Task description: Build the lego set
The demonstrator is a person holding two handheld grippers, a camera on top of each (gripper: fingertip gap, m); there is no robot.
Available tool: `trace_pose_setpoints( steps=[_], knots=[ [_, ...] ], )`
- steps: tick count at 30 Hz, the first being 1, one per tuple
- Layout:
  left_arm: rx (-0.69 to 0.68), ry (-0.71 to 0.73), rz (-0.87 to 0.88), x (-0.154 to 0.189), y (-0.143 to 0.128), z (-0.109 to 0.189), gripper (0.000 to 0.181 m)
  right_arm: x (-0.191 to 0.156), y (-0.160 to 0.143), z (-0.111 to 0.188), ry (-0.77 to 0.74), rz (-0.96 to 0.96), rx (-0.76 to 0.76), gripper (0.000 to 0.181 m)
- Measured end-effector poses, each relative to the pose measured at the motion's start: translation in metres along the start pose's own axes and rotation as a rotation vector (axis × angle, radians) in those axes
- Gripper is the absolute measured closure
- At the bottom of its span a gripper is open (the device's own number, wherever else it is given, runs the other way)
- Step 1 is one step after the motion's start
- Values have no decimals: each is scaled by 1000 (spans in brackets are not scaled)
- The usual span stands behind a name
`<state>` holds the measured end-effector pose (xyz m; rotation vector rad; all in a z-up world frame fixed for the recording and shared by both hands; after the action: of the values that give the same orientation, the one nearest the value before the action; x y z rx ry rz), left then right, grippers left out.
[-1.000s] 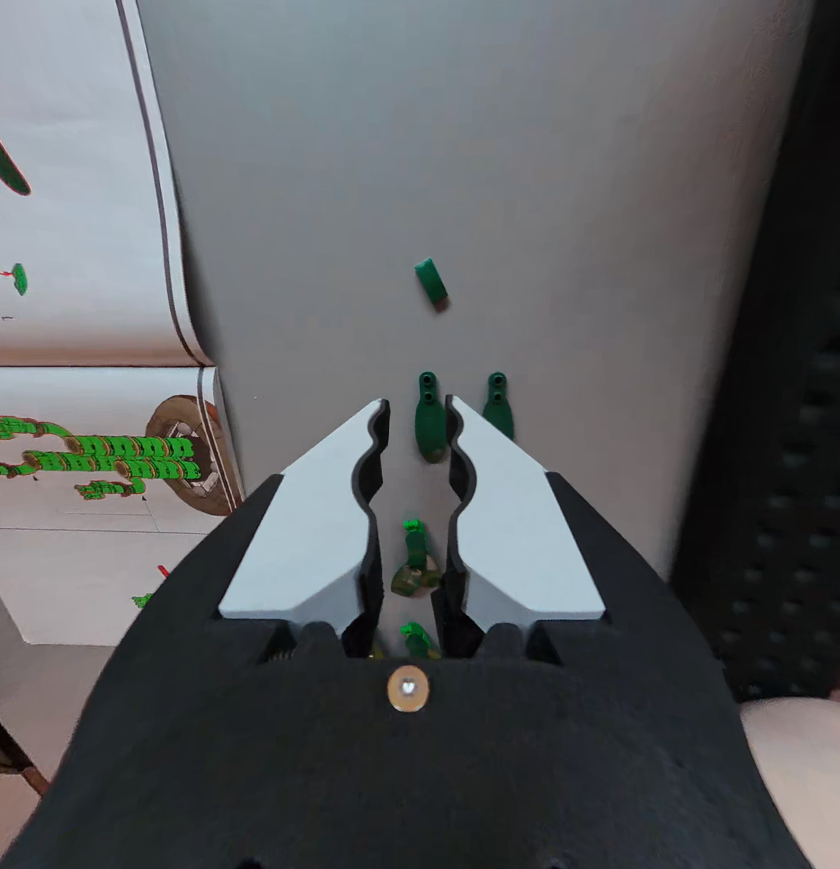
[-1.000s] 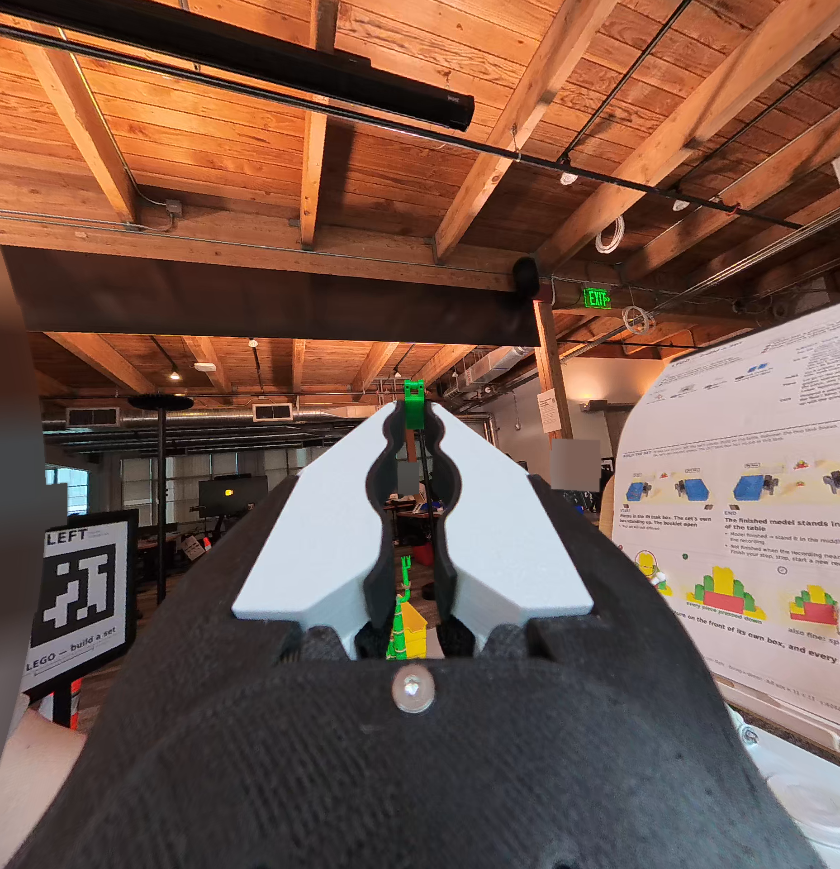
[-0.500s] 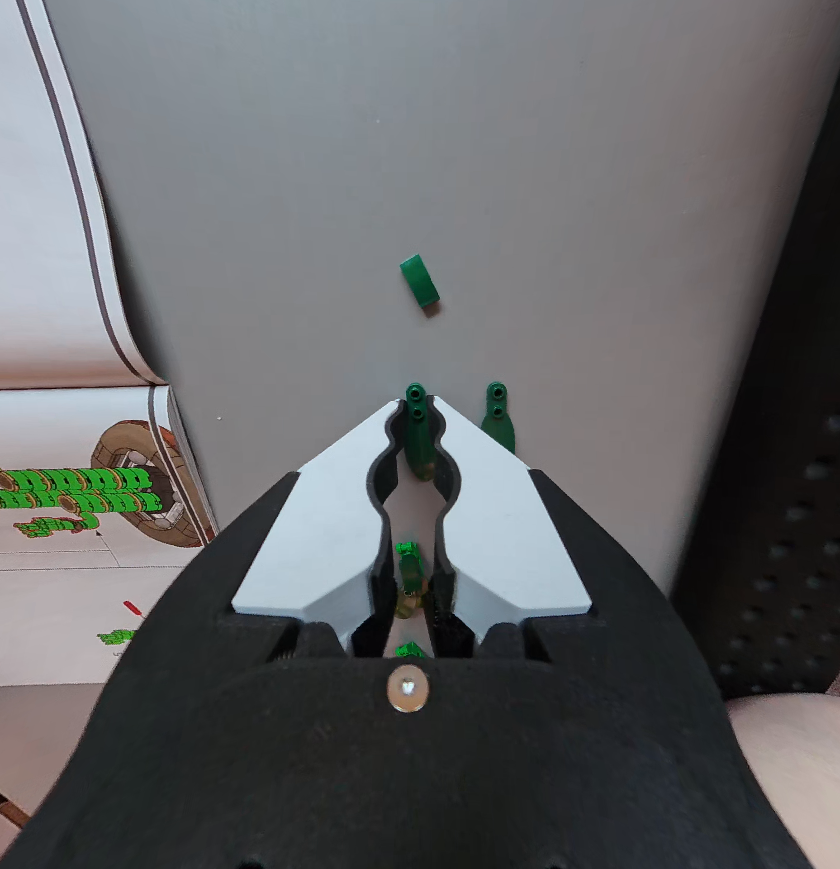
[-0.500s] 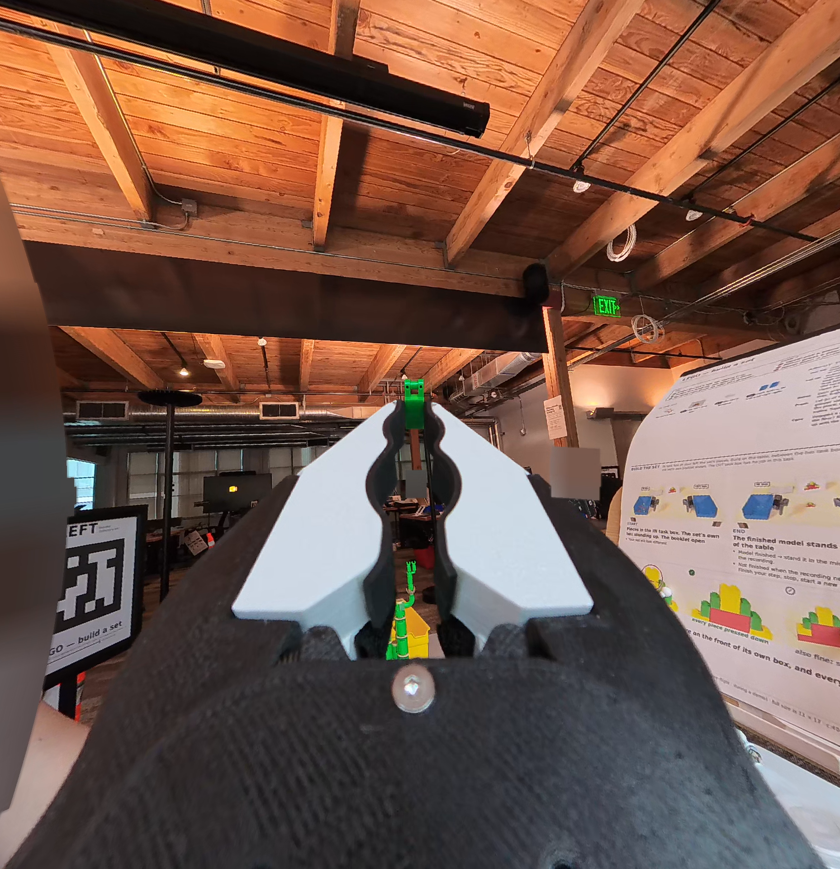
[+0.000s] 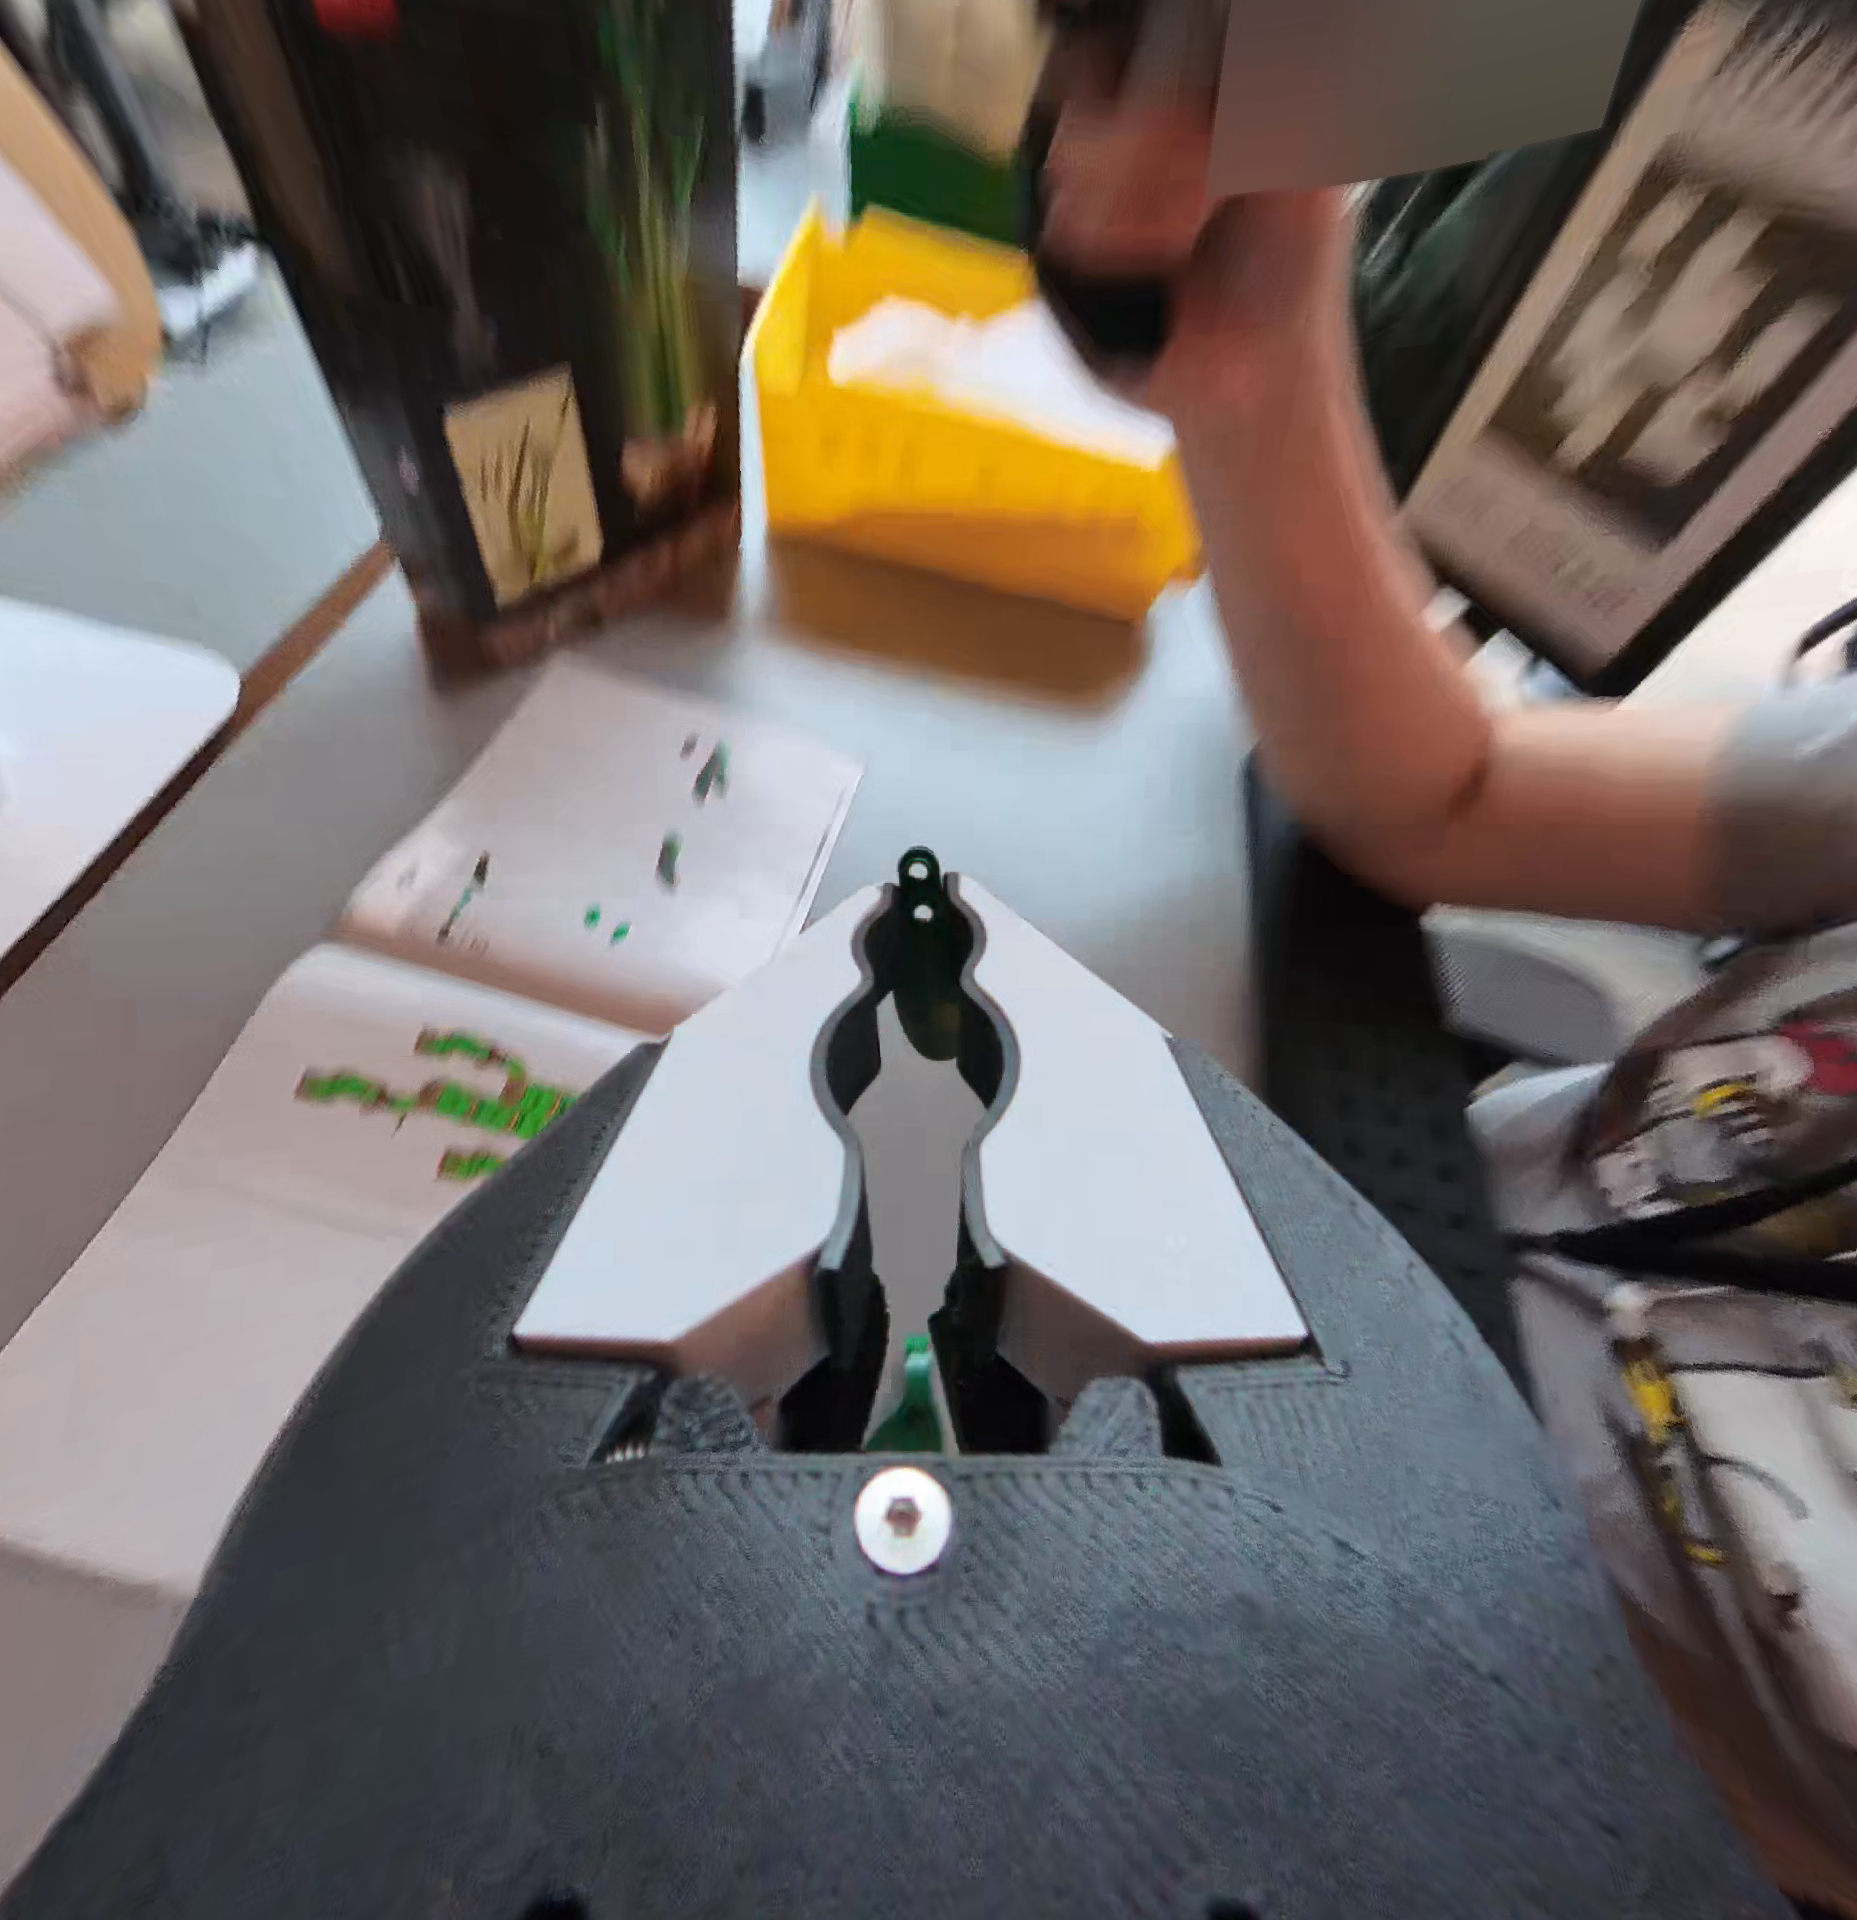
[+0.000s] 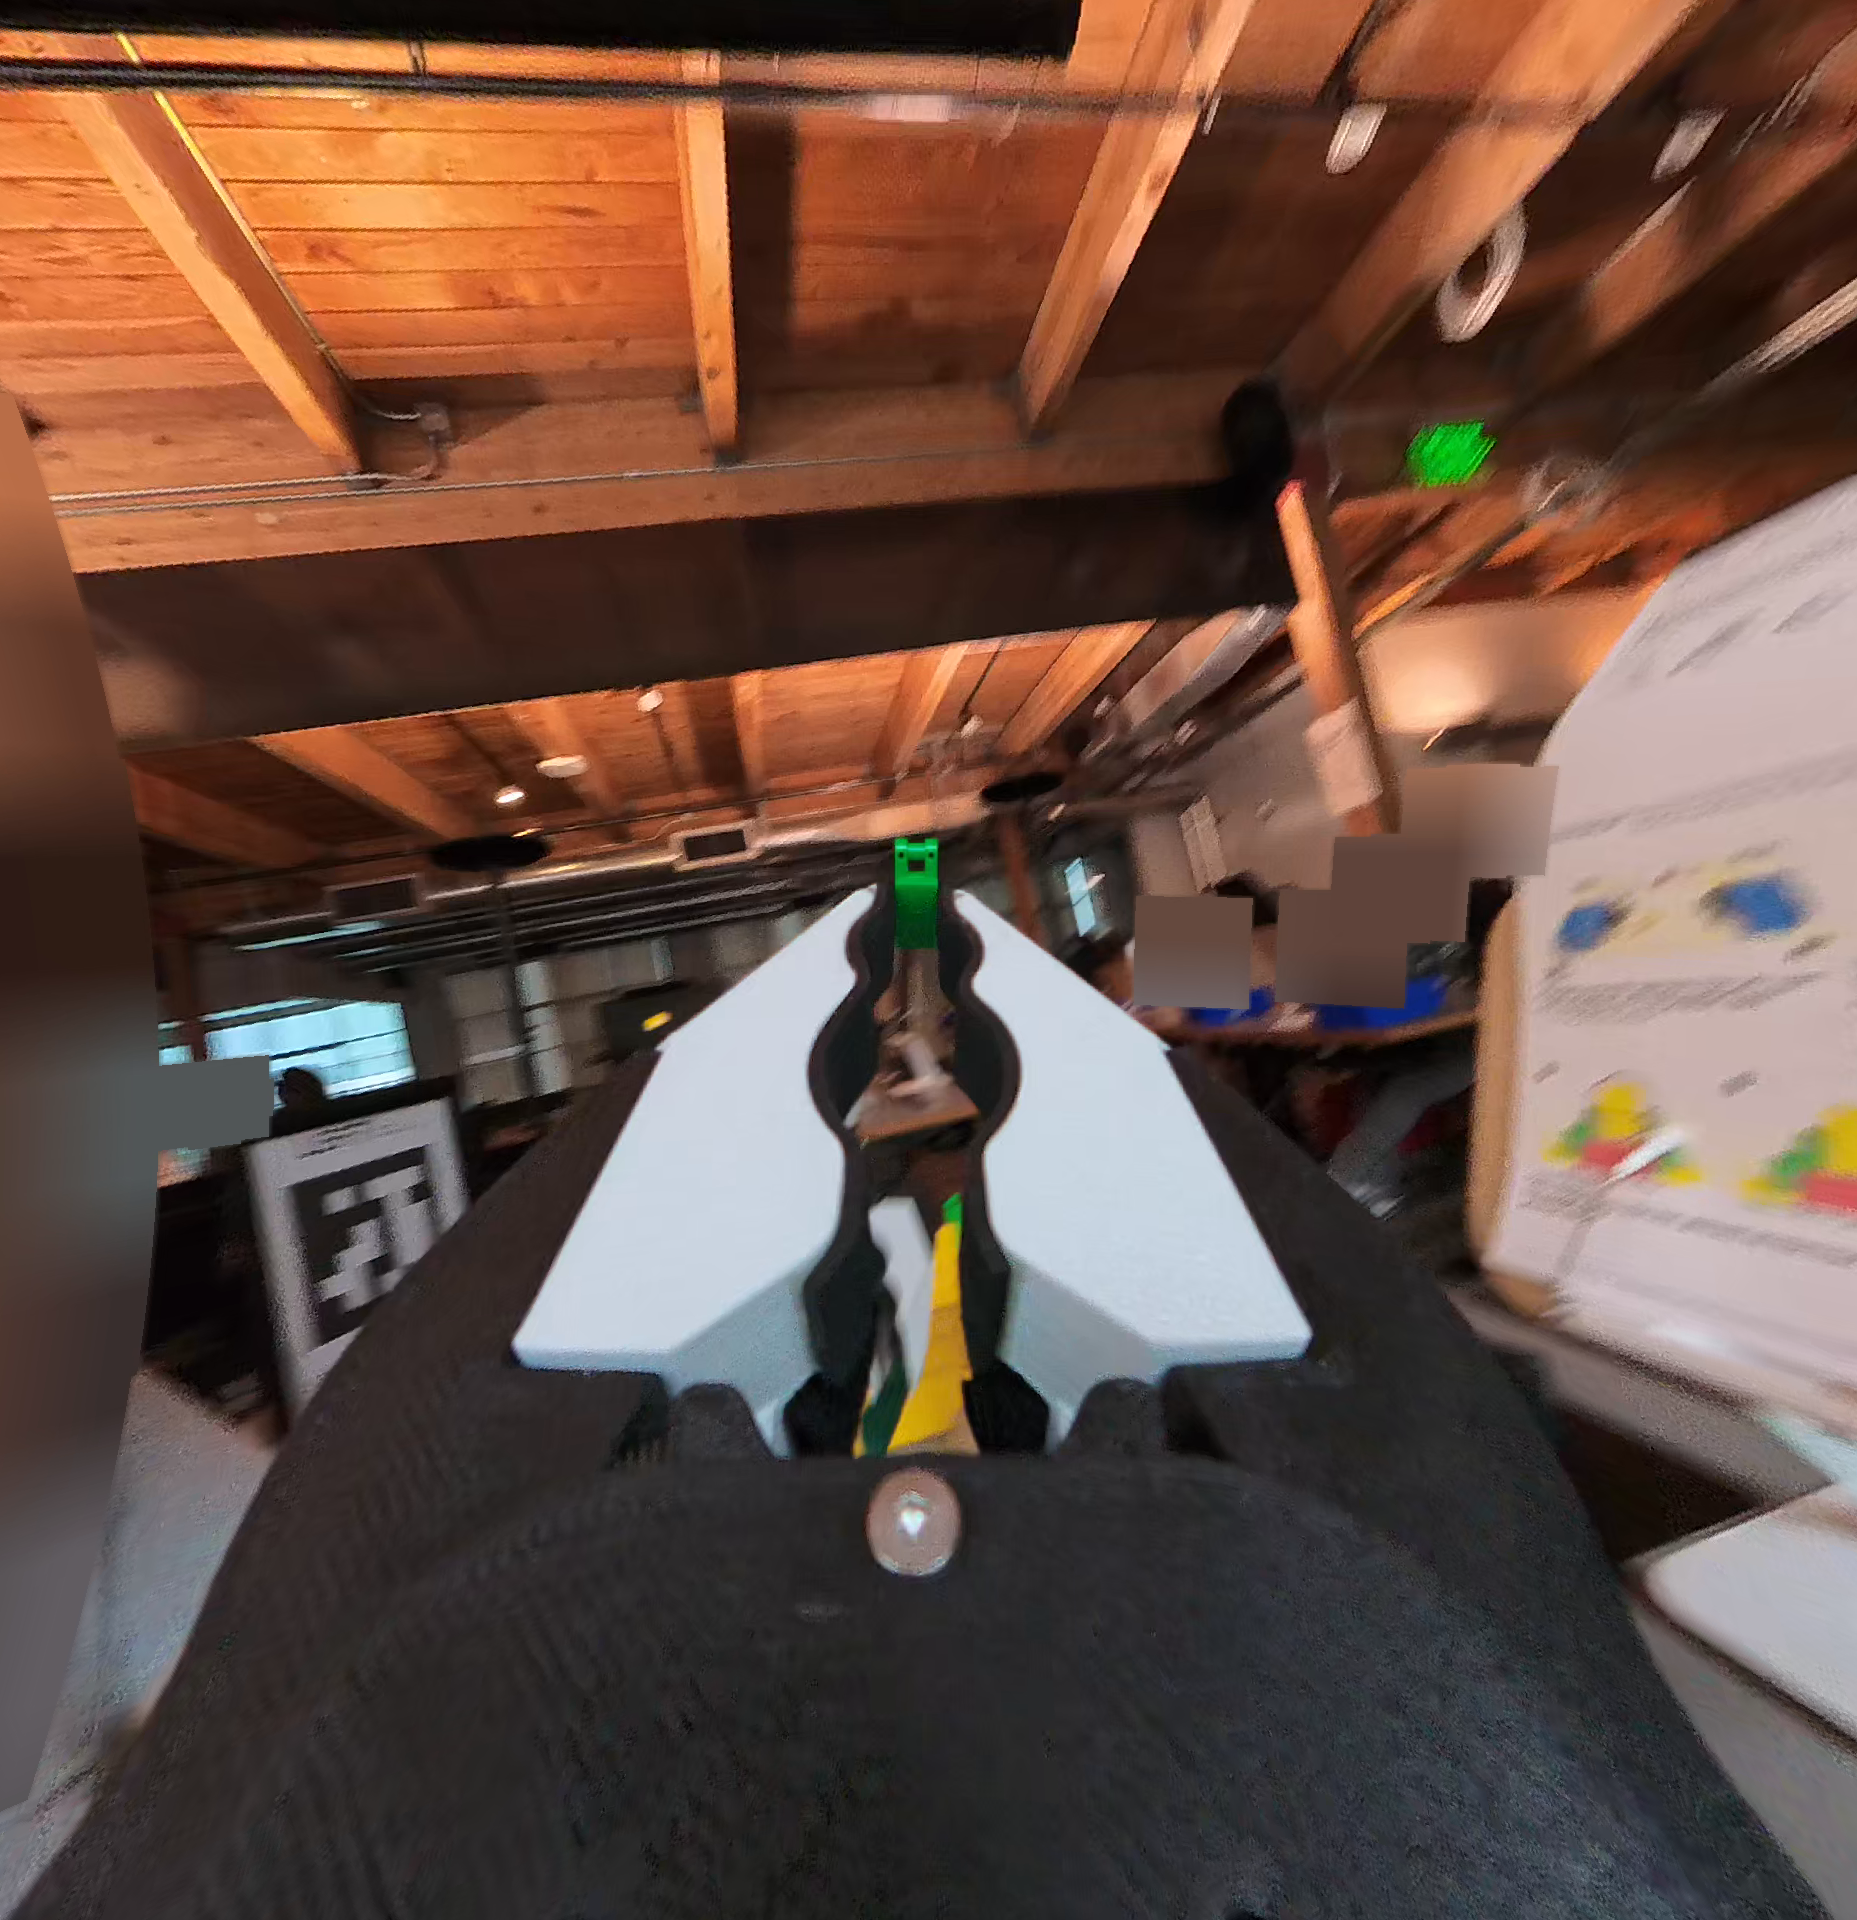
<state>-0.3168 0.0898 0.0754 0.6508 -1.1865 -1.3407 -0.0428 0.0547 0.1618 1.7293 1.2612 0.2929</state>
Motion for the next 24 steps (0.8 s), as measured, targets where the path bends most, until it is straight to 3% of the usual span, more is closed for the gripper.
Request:
trace_pose_setpoints(
  steps=[4,8,12,24],
  knots=[
    [293,-97,-37,15,24,26,177,-14,-47,-34,159,-165,-231,177],
    [433,-191,-32,27,36,33,176,-35,-81,-54,200,-150,-366,176],
    [488,-268,-24,36,43,32,176,-51,-90,-61,215,-139,-394,176],
    [514,-304,-34,44,49,26,176,-67,-101,-68,178,-77,-414,176]
  ],
)
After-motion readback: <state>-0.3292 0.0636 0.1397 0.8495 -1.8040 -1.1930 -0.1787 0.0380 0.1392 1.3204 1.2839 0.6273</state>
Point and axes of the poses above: each gripper's, where its closed fingertips meet, z back along the fingers, y out of its top, x = y × z across the jaws, the point moved 8 cm from there along z, back along the fingers, and after that the axes turned 11 degrees about -y, right-handed, at the moved point
